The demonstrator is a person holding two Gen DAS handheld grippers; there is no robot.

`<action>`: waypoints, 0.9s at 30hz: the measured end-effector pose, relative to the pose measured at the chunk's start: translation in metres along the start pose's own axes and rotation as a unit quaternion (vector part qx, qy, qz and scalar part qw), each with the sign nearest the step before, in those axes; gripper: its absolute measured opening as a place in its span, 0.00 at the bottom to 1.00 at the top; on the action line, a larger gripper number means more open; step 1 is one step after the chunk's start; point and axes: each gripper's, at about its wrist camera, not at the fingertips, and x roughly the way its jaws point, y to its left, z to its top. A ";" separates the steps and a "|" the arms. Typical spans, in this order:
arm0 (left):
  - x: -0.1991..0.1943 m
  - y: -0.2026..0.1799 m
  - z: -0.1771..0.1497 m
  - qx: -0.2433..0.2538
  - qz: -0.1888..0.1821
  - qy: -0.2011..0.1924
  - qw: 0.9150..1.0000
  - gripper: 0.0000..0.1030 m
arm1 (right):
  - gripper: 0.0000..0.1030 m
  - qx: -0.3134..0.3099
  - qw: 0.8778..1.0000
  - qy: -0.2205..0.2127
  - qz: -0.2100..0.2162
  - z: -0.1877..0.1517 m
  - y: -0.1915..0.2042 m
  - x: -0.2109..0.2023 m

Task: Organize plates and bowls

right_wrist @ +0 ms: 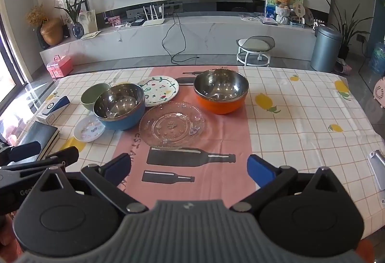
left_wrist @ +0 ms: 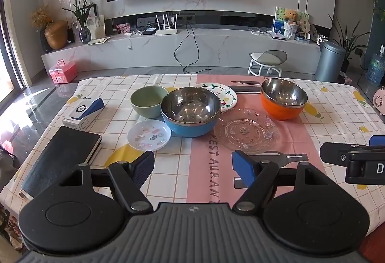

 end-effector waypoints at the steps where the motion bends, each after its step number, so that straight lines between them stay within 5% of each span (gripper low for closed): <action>1: 0.000 0.000 0.000 0.000 -0.001 0.000 1.000 0.85 | 0.98 0.000 1.000 -0.001 0.000 0.000 0.000 0.000; 27: -0.001 0.002 -0.004 -0.009 -0.003 0.009 1.000 0.75 | 0.98 -0.005 1.000 0.010 0.002 -0.004 0.007 0.005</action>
